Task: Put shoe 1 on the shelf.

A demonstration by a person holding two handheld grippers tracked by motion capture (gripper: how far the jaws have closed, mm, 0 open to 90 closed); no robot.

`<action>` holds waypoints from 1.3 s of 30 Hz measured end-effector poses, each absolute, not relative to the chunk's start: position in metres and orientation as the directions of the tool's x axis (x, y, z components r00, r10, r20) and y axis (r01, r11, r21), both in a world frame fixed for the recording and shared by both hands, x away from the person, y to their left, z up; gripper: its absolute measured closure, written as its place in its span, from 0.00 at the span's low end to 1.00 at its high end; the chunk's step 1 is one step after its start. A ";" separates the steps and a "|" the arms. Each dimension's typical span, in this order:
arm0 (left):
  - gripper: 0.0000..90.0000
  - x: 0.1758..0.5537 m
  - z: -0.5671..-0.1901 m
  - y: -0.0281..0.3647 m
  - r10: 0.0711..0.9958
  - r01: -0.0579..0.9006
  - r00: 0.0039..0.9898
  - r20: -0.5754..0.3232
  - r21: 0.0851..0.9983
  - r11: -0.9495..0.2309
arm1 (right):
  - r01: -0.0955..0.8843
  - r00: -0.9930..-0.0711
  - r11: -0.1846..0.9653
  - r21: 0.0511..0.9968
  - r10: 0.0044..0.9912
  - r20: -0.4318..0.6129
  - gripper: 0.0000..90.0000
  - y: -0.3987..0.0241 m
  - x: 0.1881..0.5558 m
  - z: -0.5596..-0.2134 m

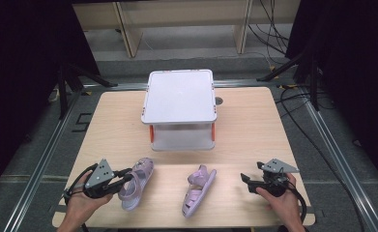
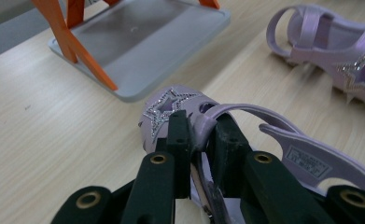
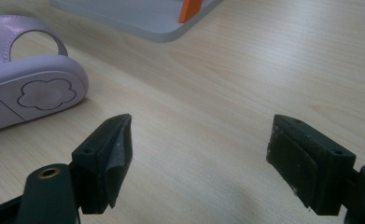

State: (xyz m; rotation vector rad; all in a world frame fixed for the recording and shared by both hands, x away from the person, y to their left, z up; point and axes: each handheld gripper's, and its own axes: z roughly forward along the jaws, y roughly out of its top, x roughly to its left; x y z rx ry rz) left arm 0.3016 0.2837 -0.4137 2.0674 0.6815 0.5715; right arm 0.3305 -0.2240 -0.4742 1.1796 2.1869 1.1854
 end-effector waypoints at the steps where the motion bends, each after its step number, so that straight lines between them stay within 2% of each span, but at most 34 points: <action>1: 0.87 0.305 -0.407 0.281 0.646 0.253 0.751 0.136 0.844 -0.472 | 0.488 -0.572 0.291 0.823 0.818 0.050 0.25 -0.224 0.331 -0.474; 9: 0.87 0.315 -0.381 0.276 0.625 0.227 0.771 0.125 0.863 -0.452 | 0.525 -0.552 0.259 0.811 0.829 0.093 0.25 -0.222 0.327 -0.473; 13: 0.87 0.319 -0.367 0.274 0.614 0.209 0.777 0.137 0.865 -0.457 | 0.495 -0.565 0.283 0.821 0.823 0.057 0.25 -0.224 0.330 -0.473; 25: 0.87 0.334 -0.336 0.265 0.592 0.196 0.796 0.128 0.870 -0.452 | 0.489 -0.558 0.282 0.825 0.829 0.047 0.25 -0.225 0.330 -0.473; 29: 0.87 0.336 -0.326 0.263 0.582 0.189 0.803 0.129 0.871 -0.454 | 0.517 -0.553 0.259 0.816 0.829 0.087 0.25 -0.222 0.329 -0.473; 31: 0.87 0.337 -0.318 0.261 0.580 0.176 0.802 0.143 0.871 -0.458 | 0.485 -0.567 0.286 0.826 0.822 0.048 0.25 -0.224 0.331 -0.473; 39: 0.88 0.343 -0.303 0.258 0.577 0.161 0.802 0.156 0.873 -0.460 | 0.484 -0.566 0.286 0.827 0.823 0.047 0.25 -0.224 0.331 -0.473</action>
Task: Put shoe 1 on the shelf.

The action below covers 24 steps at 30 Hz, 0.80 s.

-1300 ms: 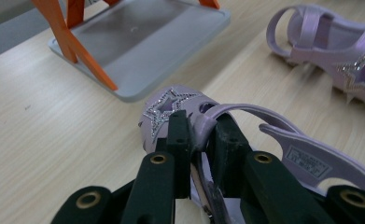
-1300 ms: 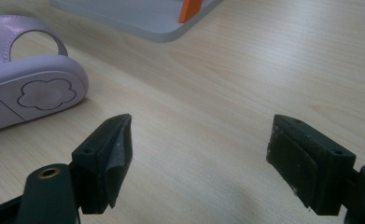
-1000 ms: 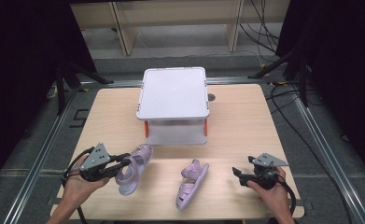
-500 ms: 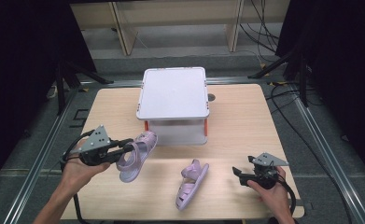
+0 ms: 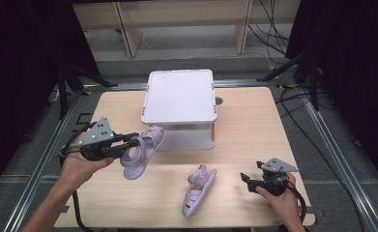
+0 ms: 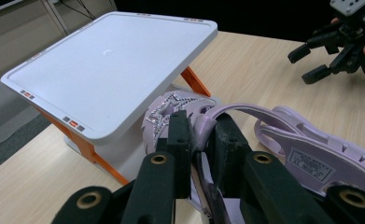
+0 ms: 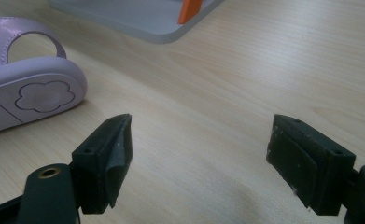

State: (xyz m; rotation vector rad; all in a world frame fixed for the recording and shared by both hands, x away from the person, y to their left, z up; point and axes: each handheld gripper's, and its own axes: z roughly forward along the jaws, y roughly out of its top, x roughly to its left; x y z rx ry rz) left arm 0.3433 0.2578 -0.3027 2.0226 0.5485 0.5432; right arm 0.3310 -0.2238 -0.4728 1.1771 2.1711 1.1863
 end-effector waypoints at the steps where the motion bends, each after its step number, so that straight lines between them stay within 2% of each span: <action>1: 0.88 0.345 -0.301 0.257 0.574 0.157 0.804 0.155 0.876 -0.456 | 0.494 -0.565 0.277 0.824 0.823 0.062 0.25 -0.223 0.331 -0.473; 15: 0.88 0.356 -0.279 0.246 0.560 0.128 0.810 0.175 0.879 -0.459 | 0.511 -0.555 0.267 0.817 0.828 0.076 0.25 -0.222 0.330 -0.473; 24: 0.88 0.382 -0.269 0.239 0.592 0.128 0.779 0.208 0.871 -0.474 | 0.517 -0.551 0.260 0.815 0.830 0.085 0.25 -0.221 0.330 -0.473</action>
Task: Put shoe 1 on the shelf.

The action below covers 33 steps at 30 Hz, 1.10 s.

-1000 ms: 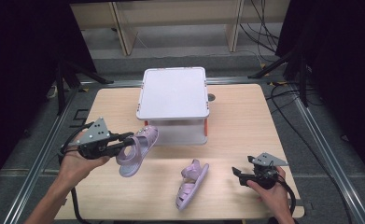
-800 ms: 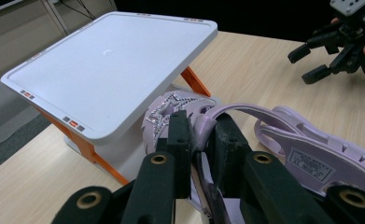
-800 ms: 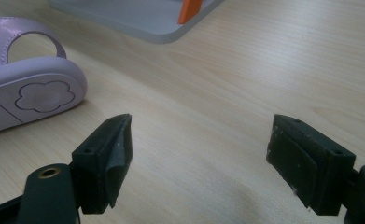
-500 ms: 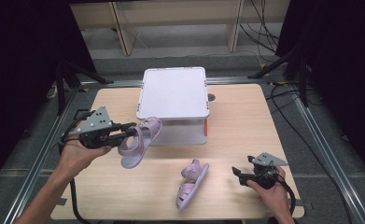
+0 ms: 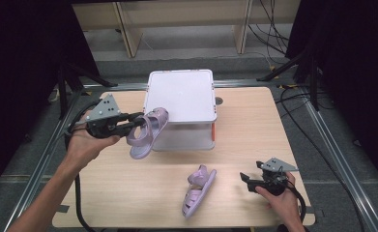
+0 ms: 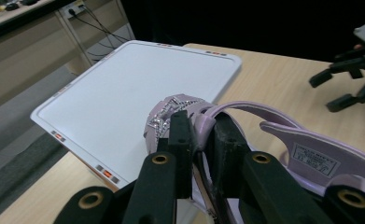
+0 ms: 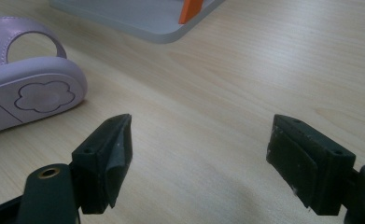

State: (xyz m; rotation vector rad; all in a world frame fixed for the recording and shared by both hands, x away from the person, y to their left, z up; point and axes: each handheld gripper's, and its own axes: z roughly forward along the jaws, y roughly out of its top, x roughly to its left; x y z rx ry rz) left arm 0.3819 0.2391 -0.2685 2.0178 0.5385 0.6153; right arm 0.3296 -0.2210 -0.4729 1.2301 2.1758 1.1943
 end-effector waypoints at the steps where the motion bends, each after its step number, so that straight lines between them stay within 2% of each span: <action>1: 0.88 0.386 -0.268 0.237 0.596 0.128 0.775 0.209 0.872 -0.472 | 0.517 -0.551 0.259 0.816 0.830 0.085 0.25 -0.221 0.330 -0.473; 4: 0.89 0.396 -0.267 0.233 0.603 0.132 0.769 0.213 0.870 -0.476 | 0.482 -0.567 0.287 0.828 0.823 0.044 0.25 -0.223 0.332 -0.473; 33: 0.90 0.489 -0.273 0.206 0.696 0.177 0.665 0.272 0.847 -0.501 | 0.496 -0.572 0.276 0.824 0.817 0.071 0.25 -0.222 0.333 -0.474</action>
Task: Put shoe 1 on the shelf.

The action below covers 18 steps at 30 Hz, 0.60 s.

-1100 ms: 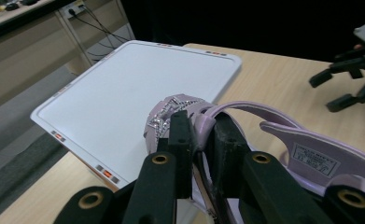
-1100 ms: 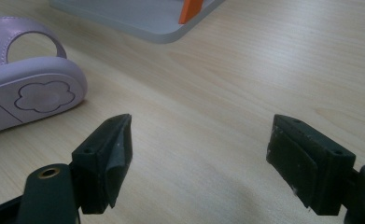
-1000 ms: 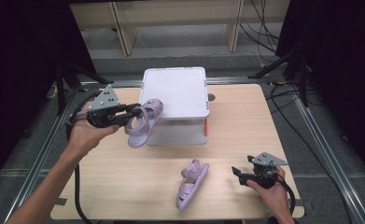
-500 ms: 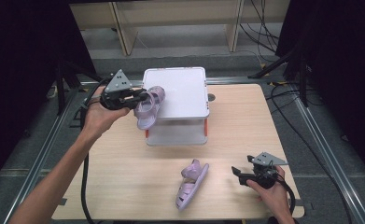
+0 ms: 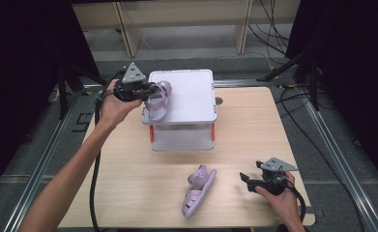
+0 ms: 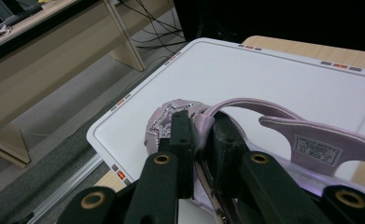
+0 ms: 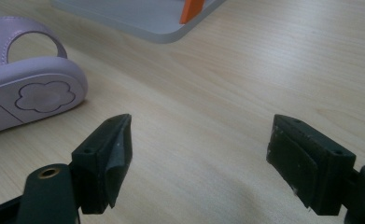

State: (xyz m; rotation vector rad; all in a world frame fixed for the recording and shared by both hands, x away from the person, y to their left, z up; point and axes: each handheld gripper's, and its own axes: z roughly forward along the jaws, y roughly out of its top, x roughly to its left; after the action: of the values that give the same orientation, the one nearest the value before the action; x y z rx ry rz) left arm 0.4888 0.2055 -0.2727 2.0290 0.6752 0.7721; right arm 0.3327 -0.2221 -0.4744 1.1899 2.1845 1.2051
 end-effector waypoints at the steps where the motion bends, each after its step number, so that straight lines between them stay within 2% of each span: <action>1: 0.90 0.491 -0.273 0.204 0.696 0.177 0.662 0.278 0.844 -0.506 | 0.506 -0.570 0.270 0.819 0.817 0.083 0.25 -0.222 0.332 -0.474; 11: 0.90 0.509 -0.278 0.193 0.697 0.170 0.645 0.314 0.830 -0.532 | 0.506 -0.572 0.271 0.819 0.816 0.084 0.25 -0.222 0.332 -0.474; 12: 0.90 0.510 -0.277 0.193 0.691 0.164 0.645 0.327 0.824 -0.543 | 0.484 -0.575 0.288 0.826 0.817 0.052 0.25 -0.223 0.333 -0.474; 18: 0.90 0.519 -0.280 0.187 0.693 0.159 0.635 0.342 0.820 -0.550 | 0.479 -0.577 0.293 0.827 0.816 0.045 0.25 -0.223 0.333 -0.474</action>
State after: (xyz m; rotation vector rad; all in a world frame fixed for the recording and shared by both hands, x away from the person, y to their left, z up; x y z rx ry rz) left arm 0.5194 0.1871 -0.2802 2.0614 0.6641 0.8561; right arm 0.3331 -0.2233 -0.4741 1.1625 2.1817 1.1899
